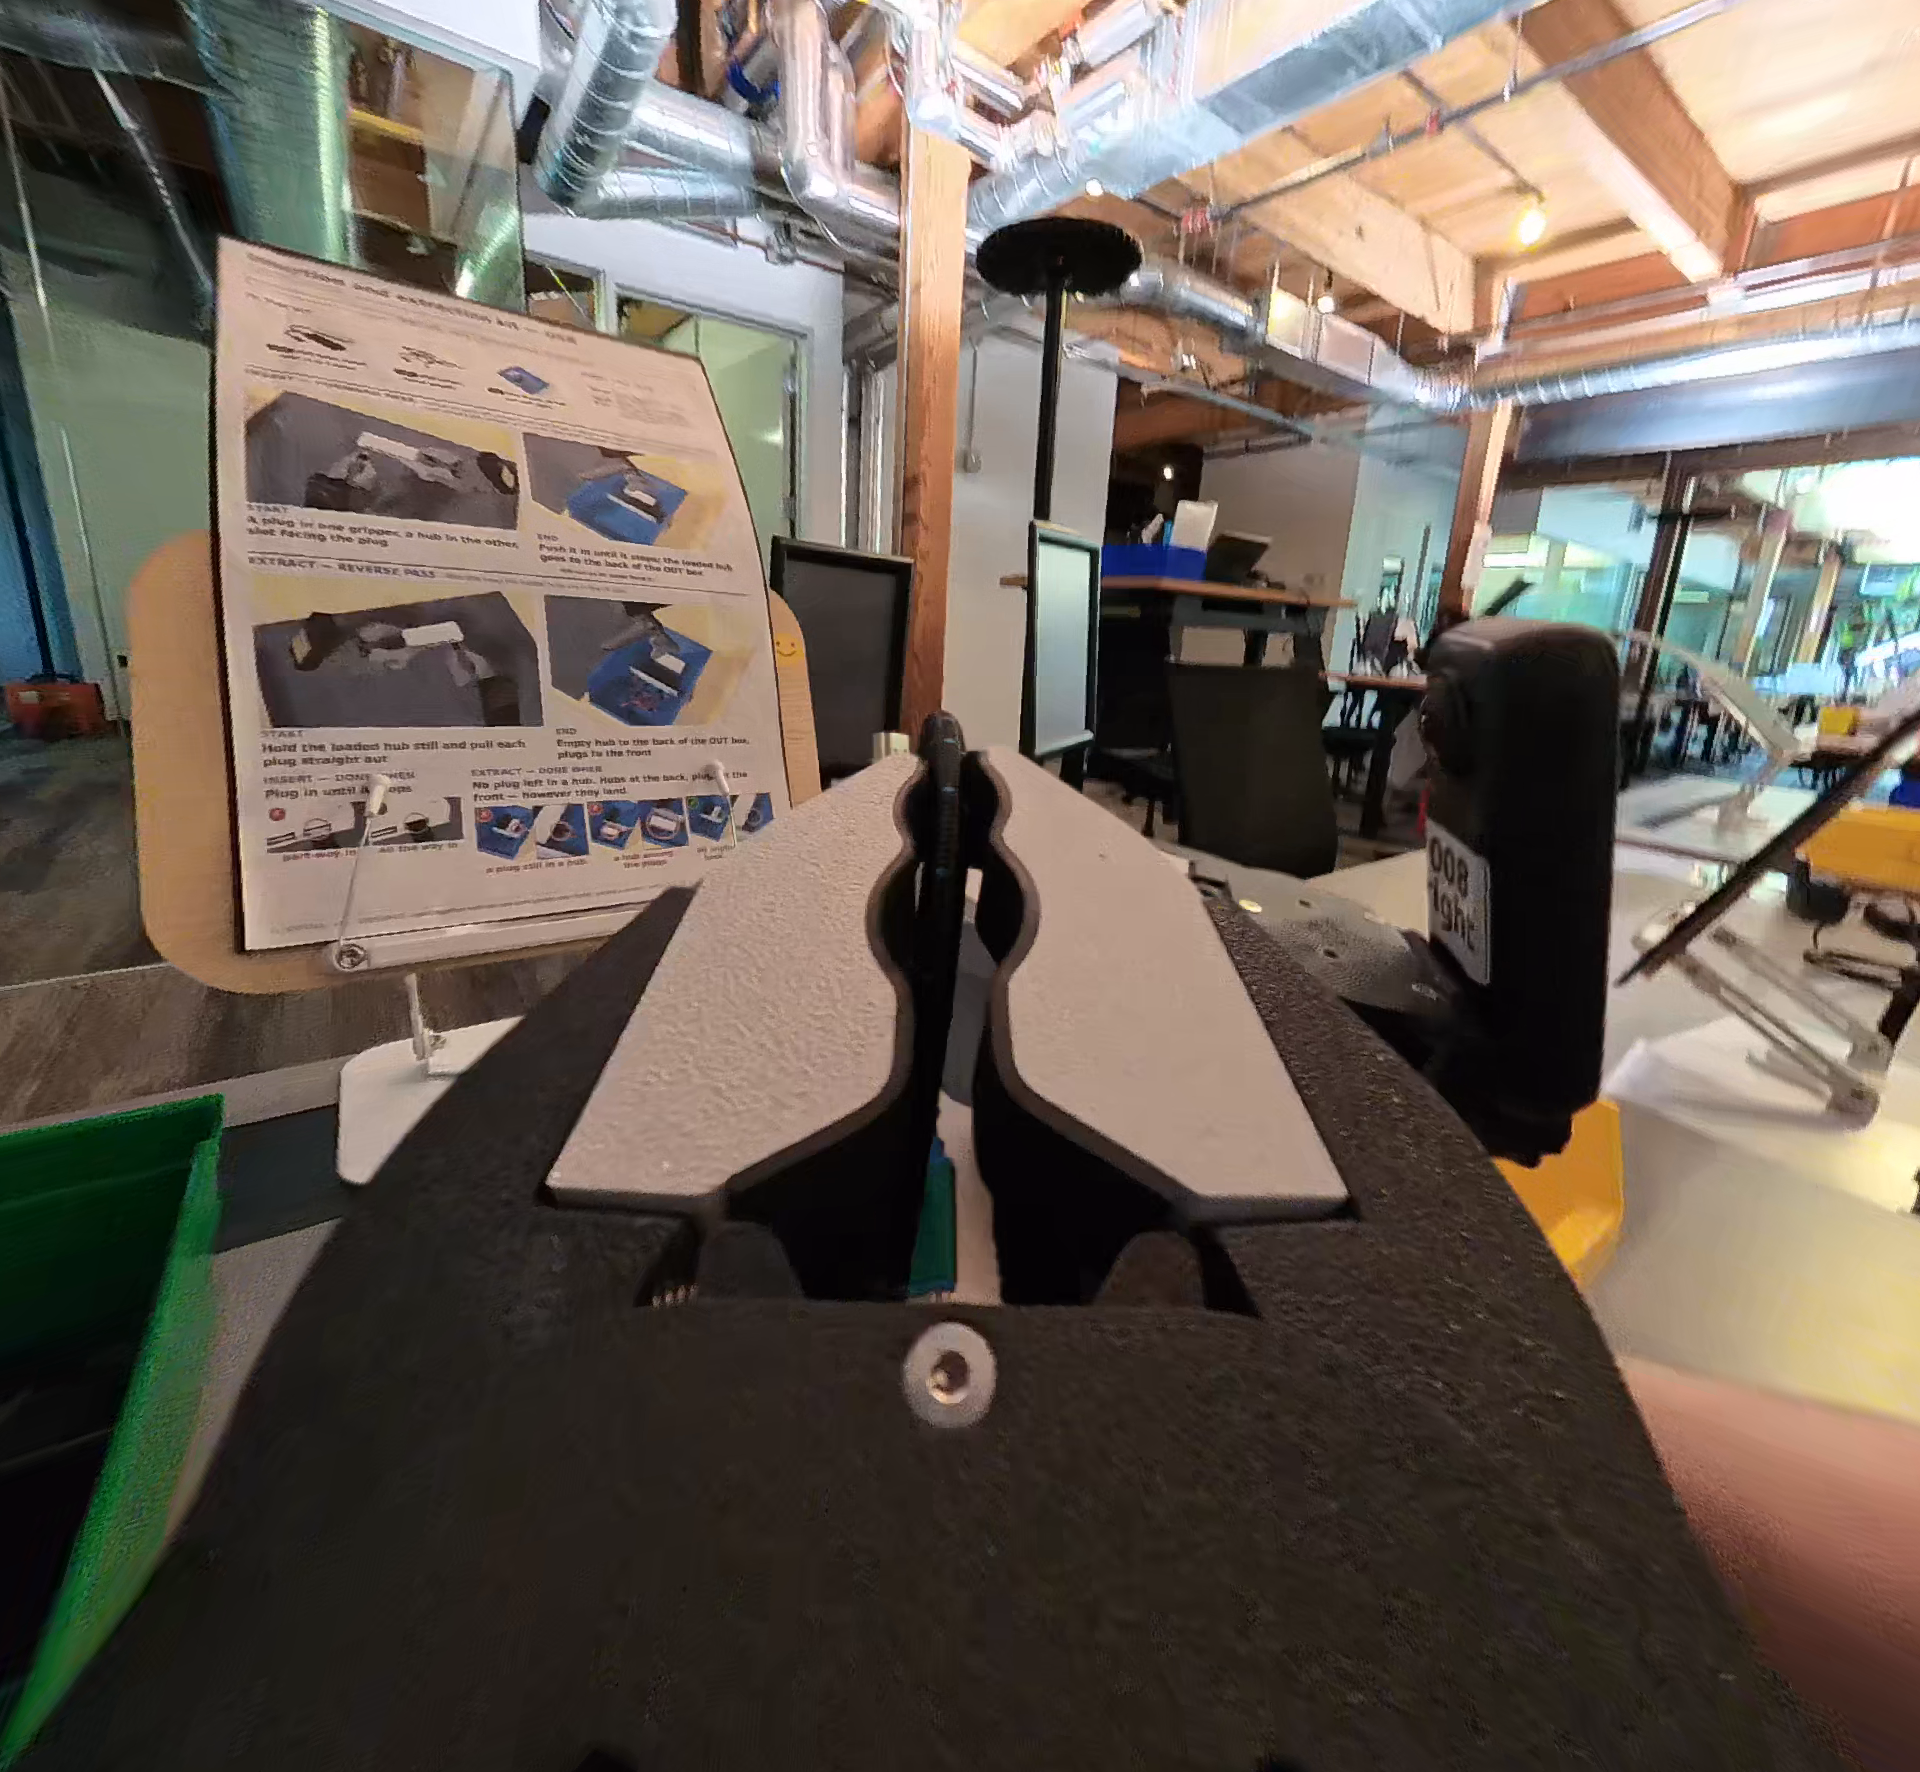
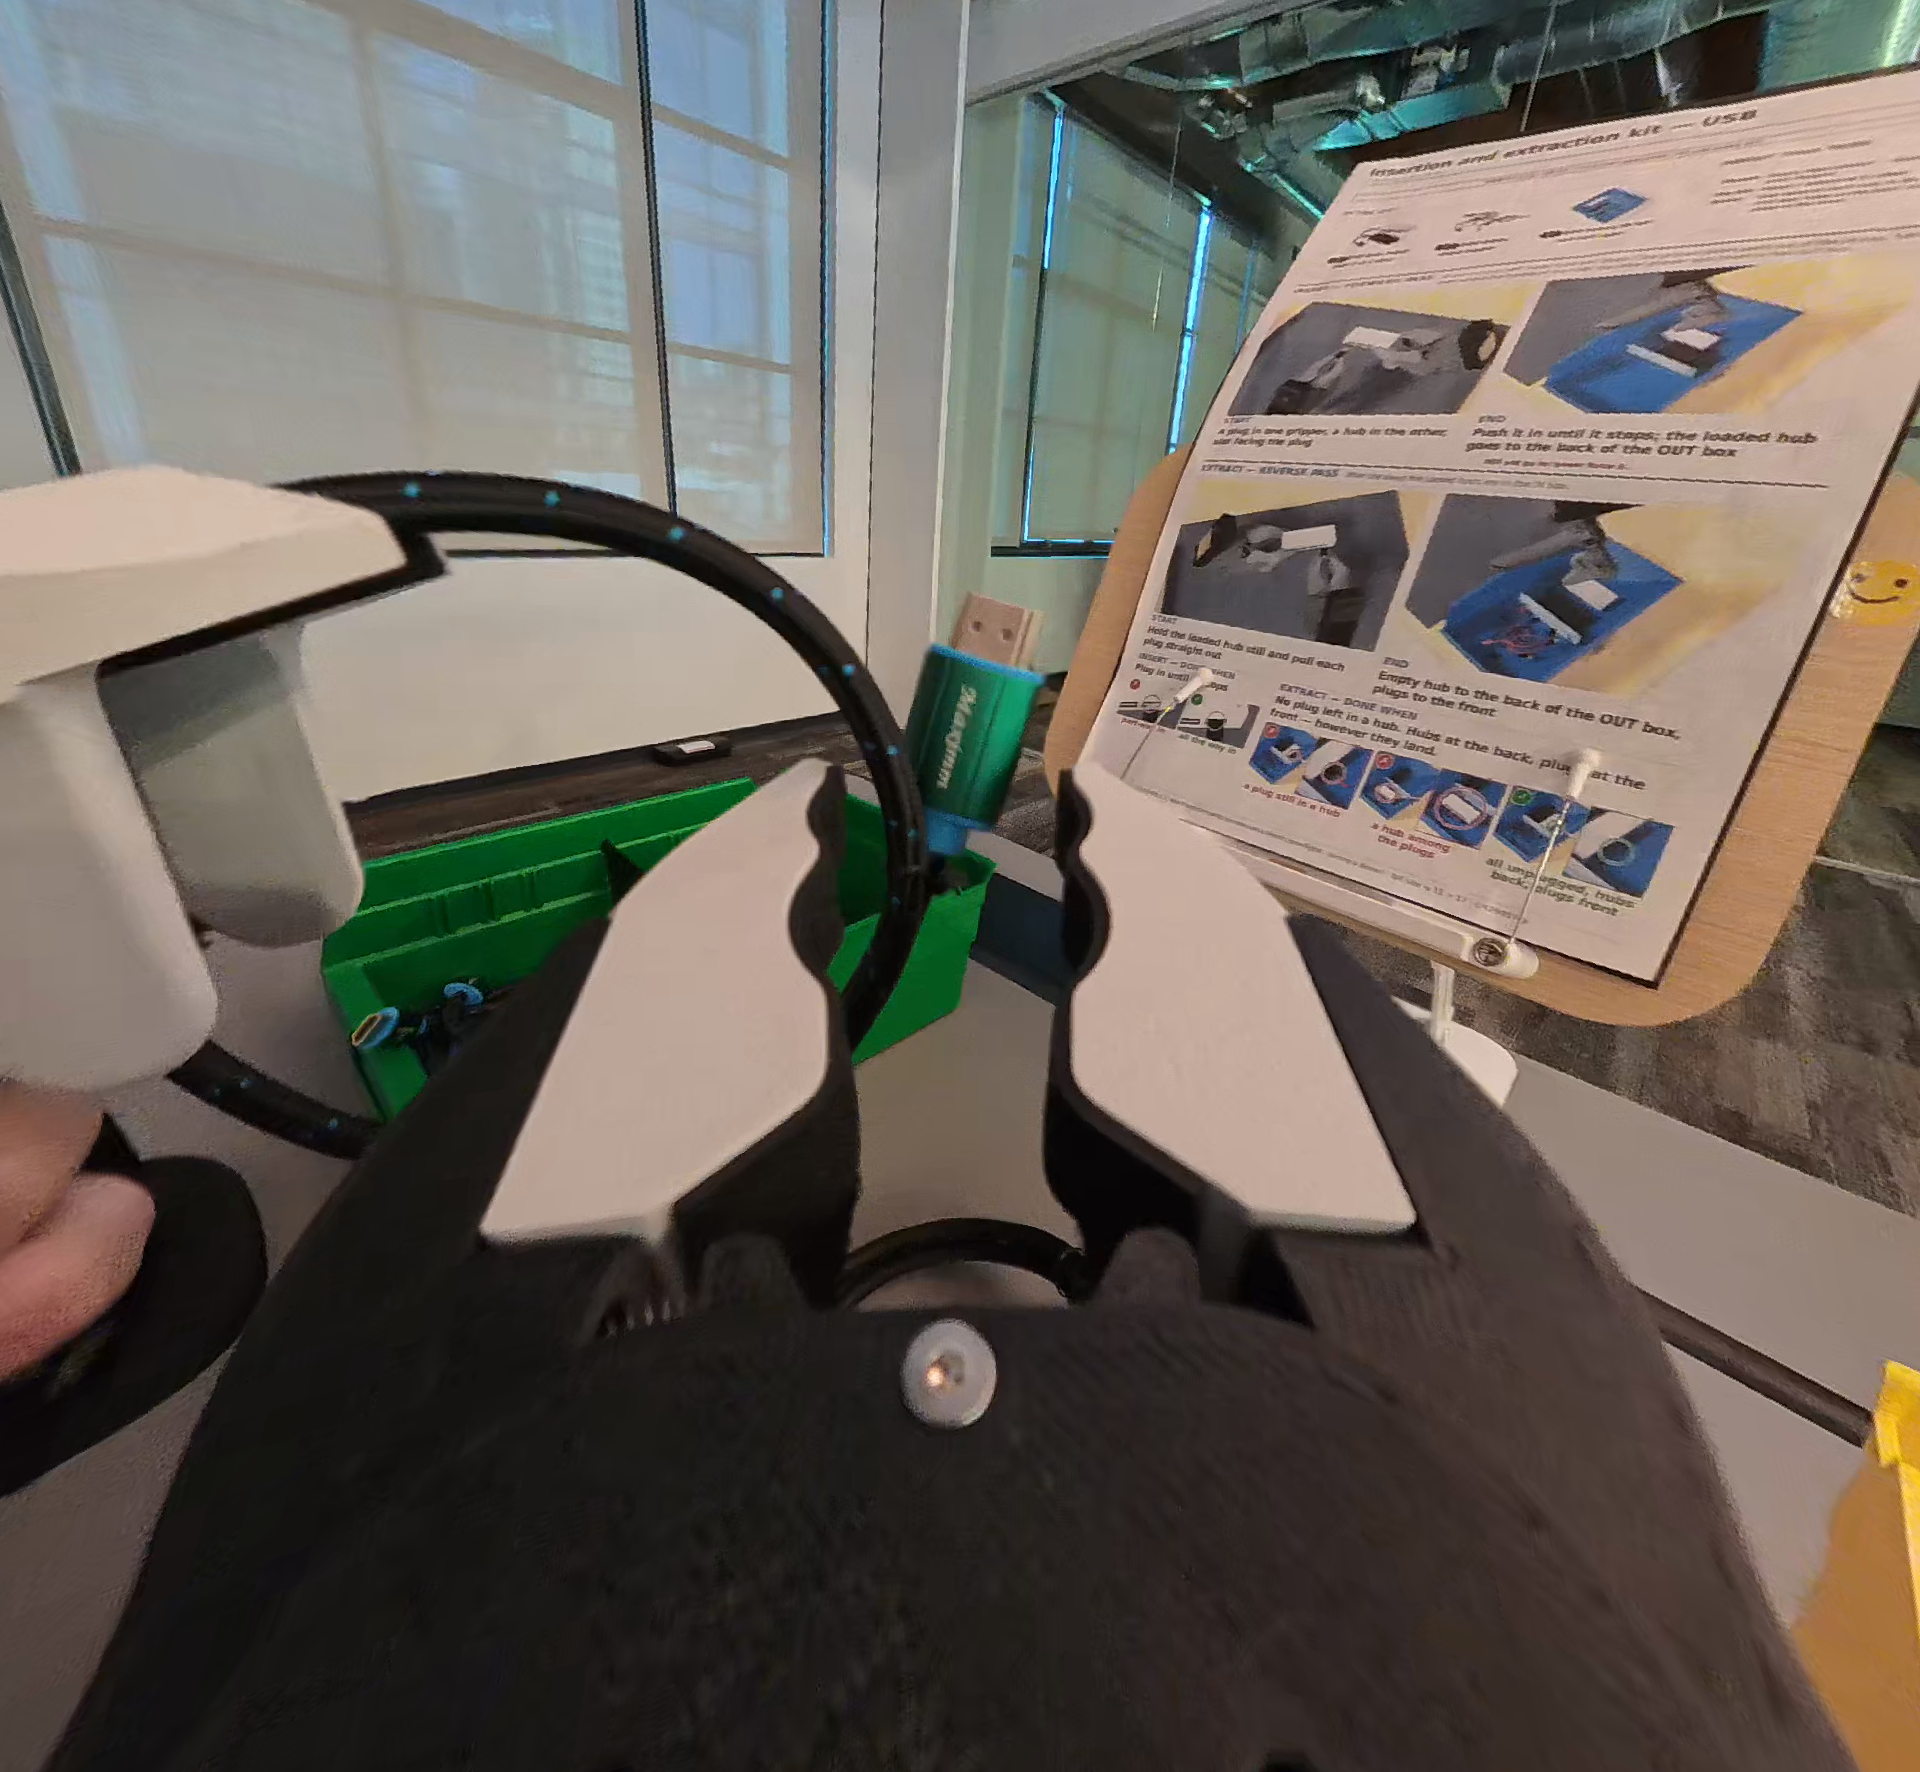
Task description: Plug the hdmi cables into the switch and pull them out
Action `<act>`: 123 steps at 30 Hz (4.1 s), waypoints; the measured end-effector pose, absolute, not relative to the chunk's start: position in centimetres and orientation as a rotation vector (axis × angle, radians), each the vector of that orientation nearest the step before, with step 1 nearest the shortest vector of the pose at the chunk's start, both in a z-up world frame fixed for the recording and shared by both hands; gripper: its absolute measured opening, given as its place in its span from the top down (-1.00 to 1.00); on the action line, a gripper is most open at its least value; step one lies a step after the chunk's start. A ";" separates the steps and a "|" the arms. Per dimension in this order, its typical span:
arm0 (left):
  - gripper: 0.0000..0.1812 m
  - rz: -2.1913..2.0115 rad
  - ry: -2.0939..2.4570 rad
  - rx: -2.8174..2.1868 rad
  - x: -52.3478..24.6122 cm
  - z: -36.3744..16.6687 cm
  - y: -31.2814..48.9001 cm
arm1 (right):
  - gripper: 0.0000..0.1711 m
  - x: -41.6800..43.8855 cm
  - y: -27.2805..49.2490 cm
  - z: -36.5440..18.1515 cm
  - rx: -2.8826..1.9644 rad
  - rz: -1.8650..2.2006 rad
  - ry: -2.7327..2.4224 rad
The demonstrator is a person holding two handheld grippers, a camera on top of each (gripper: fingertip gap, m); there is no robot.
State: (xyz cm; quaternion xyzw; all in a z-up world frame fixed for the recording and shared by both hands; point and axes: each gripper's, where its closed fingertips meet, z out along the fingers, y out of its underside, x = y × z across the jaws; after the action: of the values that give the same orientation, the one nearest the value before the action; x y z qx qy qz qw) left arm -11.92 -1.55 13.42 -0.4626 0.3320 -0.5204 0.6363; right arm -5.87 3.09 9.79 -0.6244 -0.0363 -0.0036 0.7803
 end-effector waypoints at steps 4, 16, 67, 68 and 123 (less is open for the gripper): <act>0.94 -1.241 0.656 -1.069 -11.9 13.2 -1.1 | 0.59 -5.1 3.1 9.8 -1.346 -0.053 -0.068; 0.94 -1.291 0.572 -1.094 -11.3 11.1 -1.1 | 0.70 -5.3 4.2 8.1 -1.418 -0.056 -0.101; 0.71 -0.892 1.192 -1.522 -25.7 -2.0 5.0 | 0.76 0.2 2.5 6.2 -1.863 -0.182 -0.561; 0.72 -1.010 1.258 -1.492 -24.0 -2.4 3.0 | 0.76 0.4 2.1 6.4 -1.864 -0.175 -0.564; 0.68 -0.833 2.286 -0.864 -5.0 -0.2 3.6 | 0.76 -0.5 -8.0 -2.1 -2.144 0.323 -1.211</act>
State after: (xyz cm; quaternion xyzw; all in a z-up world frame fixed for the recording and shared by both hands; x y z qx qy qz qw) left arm -5.05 3.58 -0.16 -0.3215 0.8510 -0.3101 0.2760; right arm -0.54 -7.98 -2.11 -0.8171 -0.4615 0.1231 0.3229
